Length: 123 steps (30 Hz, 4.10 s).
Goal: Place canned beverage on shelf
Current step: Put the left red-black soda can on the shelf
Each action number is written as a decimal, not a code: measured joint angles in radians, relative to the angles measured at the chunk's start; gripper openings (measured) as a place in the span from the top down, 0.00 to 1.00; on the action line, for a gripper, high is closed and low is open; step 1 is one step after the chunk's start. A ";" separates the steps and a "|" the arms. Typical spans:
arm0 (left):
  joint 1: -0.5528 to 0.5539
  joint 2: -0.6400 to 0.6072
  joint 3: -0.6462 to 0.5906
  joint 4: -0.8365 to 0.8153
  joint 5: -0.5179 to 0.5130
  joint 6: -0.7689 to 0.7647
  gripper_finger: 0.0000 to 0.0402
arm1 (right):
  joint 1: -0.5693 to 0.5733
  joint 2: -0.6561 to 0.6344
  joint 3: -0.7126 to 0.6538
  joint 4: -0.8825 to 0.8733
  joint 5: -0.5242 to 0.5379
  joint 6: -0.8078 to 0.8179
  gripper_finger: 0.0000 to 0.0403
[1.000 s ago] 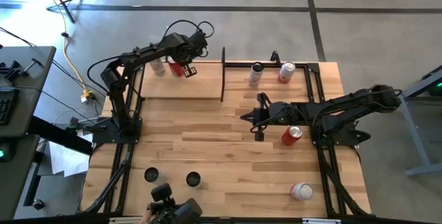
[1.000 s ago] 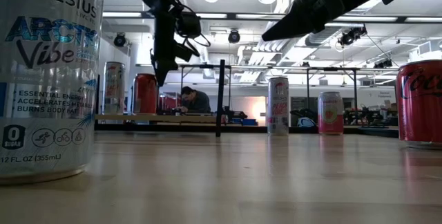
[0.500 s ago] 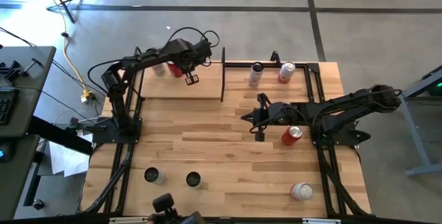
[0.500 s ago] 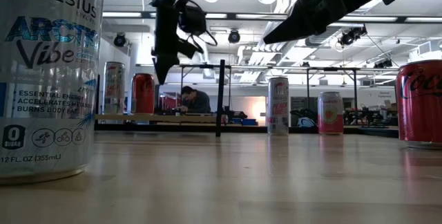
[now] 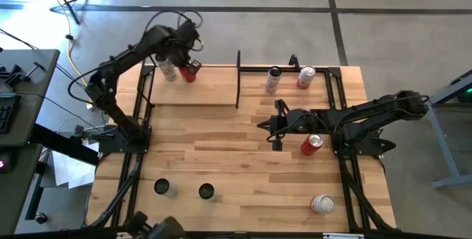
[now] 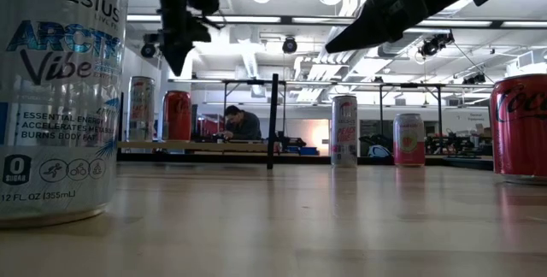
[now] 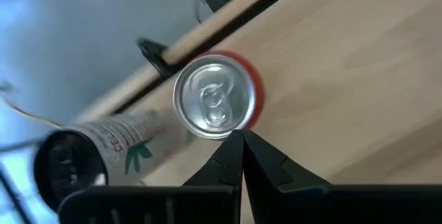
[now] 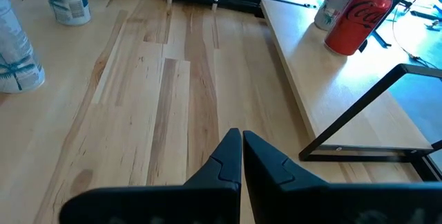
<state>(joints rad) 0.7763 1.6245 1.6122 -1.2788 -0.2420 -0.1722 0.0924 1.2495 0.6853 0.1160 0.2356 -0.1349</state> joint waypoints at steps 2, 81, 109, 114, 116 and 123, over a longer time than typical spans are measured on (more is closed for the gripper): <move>0.033 0.006 0.000 0.018 0.043 -0.008 1.00 | 0.000 0.000 0.000 0.006 -0.001 0.000 1.00; 0.108 0.125 0.002 0.107 0.104 0.206 1.00 | 0.000 0.000 0.000 0.000 -0.011 0.000 1.00; -0.021 -0.035 -0.003 0.058 0.167 0.246 1.00 | 0.000 0.000 0.000 -0.007 -0.011 0.000 1.00; -0.073 -0.004 -0.001 0.130 0.063 0.248 1.00 | 0.000 0.000 0.000 -0.003 -0.011 0.003 1.00; -0.077 0.017 -0.001 0.152 0.006 0.246 1.00 | 0.000 0.000 0.000 -0.004 -0.011 0.003 1.00; -0.012 0.060 -0.001 0.107 -0.074 0.093 1.00 | 0.000 0.000 0.000 -0.011 -0.010 0.004 1.00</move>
<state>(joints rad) 0.7647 1.6848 1.6108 -1.1717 -0.3162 -0.0788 0.0925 1.2499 0.6853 0.1051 0.2252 -0.1312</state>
